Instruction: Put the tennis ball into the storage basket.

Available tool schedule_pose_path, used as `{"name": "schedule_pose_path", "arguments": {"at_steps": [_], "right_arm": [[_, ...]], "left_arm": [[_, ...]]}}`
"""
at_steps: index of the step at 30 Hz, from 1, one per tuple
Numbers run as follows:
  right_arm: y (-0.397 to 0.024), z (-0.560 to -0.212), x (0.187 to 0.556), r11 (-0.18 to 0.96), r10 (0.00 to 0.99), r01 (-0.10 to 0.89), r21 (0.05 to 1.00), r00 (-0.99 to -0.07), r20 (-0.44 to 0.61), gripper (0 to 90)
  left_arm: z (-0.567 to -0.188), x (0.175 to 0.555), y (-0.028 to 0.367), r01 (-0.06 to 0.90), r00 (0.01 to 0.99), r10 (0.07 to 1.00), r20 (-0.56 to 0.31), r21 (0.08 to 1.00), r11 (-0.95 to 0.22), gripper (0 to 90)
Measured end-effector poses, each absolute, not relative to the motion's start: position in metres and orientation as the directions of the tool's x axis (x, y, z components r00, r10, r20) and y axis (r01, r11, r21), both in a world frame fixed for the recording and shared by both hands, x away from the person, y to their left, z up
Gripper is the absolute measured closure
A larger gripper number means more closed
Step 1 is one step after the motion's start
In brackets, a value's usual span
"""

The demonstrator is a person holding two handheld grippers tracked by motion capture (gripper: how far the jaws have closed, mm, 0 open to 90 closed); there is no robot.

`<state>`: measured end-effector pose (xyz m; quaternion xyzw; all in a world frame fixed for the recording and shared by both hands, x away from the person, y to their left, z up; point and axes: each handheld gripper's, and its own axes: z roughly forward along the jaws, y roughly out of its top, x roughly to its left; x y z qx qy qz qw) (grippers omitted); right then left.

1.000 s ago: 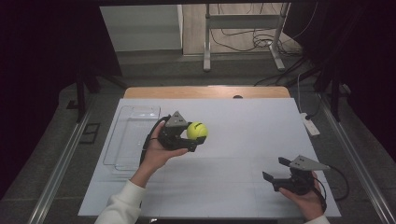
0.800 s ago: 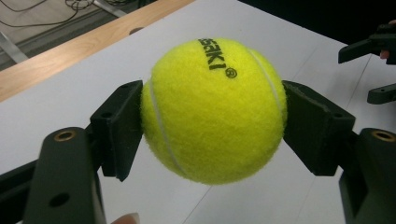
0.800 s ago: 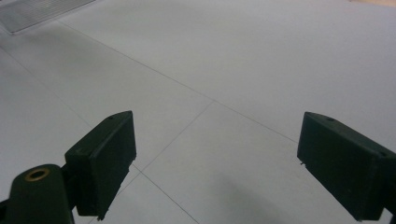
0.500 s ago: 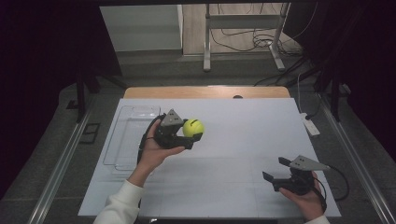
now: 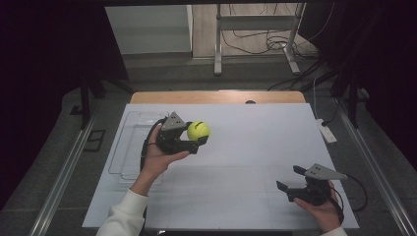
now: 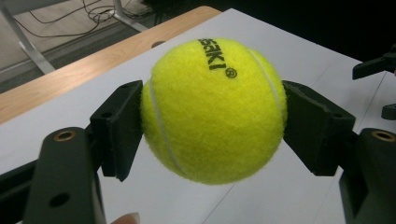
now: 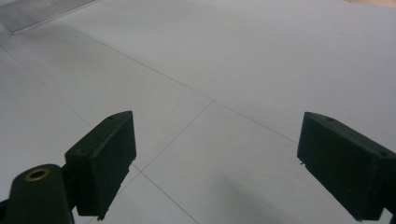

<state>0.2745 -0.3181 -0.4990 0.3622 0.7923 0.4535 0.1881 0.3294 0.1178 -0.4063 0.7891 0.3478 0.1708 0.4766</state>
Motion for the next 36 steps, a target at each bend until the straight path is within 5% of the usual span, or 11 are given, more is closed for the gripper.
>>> {"name": "schedule_pose_path", "arguments": {"at_steps": [36], "right_arm": [[-0.318, -0.499, 0.275, 0.326, 0.747, 0.406, 0.854, -0.665, 0.030, 12.1]], "left_arm": [[-0.395, 0.327, 0.142, 0.346, 0.646, 0.759, -0.077, 0.916, -0.202, 26.9]]}}
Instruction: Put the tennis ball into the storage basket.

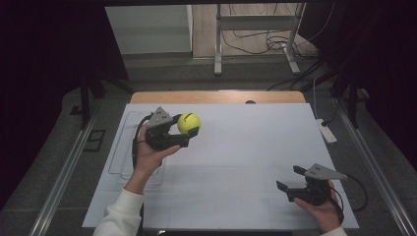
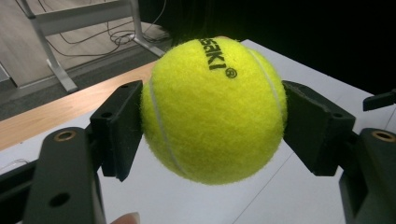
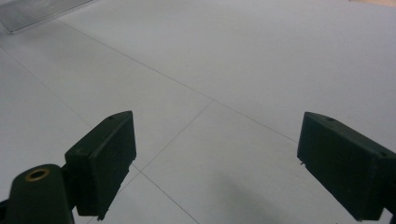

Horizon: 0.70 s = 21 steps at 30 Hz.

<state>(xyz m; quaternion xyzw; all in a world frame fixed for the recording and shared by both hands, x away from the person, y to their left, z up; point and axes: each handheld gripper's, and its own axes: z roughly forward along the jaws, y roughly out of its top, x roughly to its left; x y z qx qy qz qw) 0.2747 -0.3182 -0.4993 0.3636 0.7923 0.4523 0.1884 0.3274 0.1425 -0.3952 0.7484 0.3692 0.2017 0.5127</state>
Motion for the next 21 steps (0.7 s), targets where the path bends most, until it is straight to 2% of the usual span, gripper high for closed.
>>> {"name": "schedule_pose_path", "arguments": {"at_steps": [21], "right_arm": [[-0.319, -0.499, 0.275, 0.325, 0.748, 0.405, 0.855, -0.663, 0.030, 12.1]], "left_arm": [[-0.392, 0.328, 0.158, 0.339, 0.601, 0.794, -0.089, 0.928, -0.153, 26.9]]}}
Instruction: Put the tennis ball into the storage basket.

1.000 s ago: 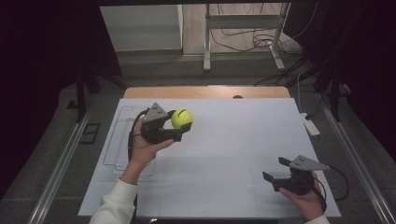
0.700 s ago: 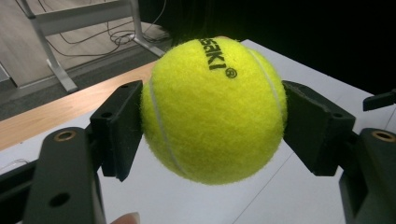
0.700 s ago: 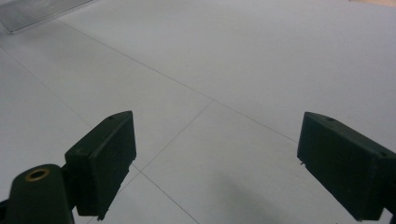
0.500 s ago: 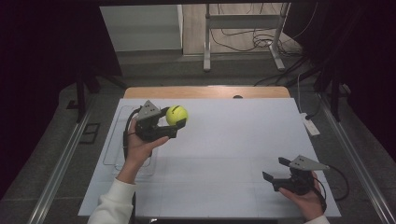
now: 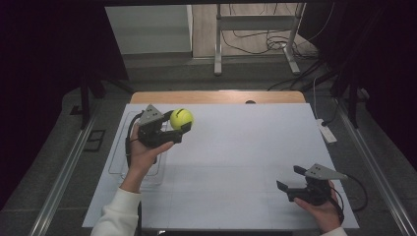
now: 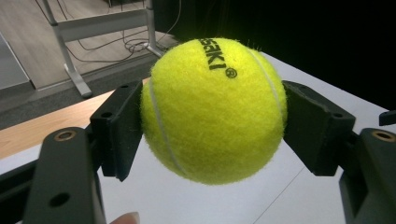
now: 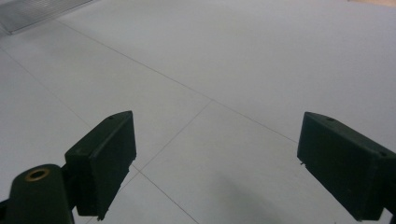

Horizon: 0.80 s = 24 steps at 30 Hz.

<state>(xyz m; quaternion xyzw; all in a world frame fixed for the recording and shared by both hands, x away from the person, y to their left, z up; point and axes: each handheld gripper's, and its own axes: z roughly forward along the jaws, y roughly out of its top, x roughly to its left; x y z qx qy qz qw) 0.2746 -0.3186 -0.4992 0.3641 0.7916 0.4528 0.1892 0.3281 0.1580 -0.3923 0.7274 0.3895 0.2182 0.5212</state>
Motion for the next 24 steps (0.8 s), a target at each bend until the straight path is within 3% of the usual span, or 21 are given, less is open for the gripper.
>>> {"name": "schedule_pose_path", "arguments": {"at_steps": [24], "right_arm": [[-0.319, -0.499, 0.275, 0.321, 0.751, 0.408, 0.855, -0.659, 0.033, 12.1]], "left_arm": [[-0.392, 0.331, 0.174, 0.340, 0.557, 0.825, -0.097, 0.933, -0.120, 26.9]]}}
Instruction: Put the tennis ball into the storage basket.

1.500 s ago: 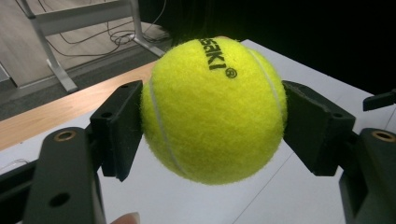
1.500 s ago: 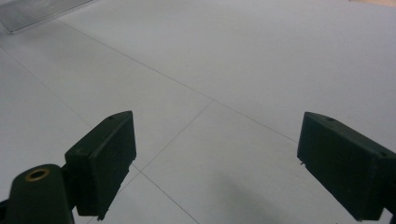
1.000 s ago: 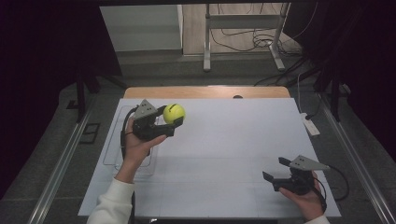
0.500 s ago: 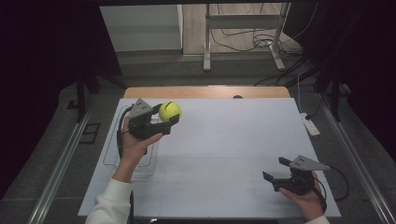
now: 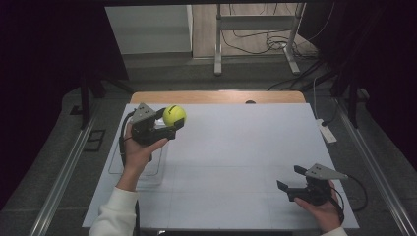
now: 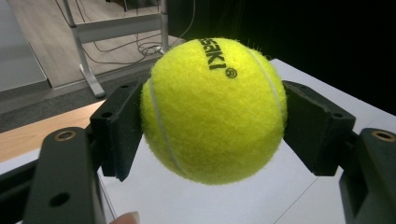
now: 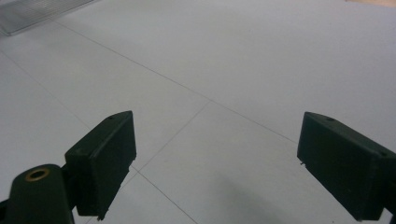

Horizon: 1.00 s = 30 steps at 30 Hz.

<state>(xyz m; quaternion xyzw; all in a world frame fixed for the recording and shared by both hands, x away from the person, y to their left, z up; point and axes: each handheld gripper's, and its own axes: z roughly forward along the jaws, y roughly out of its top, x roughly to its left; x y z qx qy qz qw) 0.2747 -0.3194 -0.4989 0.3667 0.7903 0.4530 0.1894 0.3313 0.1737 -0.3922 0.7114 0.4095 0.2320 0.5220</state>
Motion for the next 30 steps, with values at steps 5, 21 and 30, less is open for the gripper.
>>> {"name": "schedule_pose_path", "arguments": {"at_steps": [5, 21, 30], "right_arm": [[-0.319, -0.499, 0.275, 0.324, 0.749, 0.407, 0.854, -0.662, 0.031, 12.1], [-0.319, -0.499, 0.275, 0.326, 0.749, 0.408, 0.853, -0.661, 0.030, 12.1], [-0.319, -0.500, 0.275, 0.328, 0.749, 0.409, 0.852, -0.662, 0.029, 12.1]], "left_arm": [[-0.393, 0.332, 0.177, 0.340, 0.544, 0.833, -0.096, 0.933, -0.115, 26.9], [-0.394, 0.335, 0.187, 0.343, 0.516, 0.851, -0.101, 0.934, -0.097, 26.9], [-0.396, 0.340, 0.193, 0.339, 0.492, 0.865, -0.094, 0.936, -0.092, 26.9]]}}
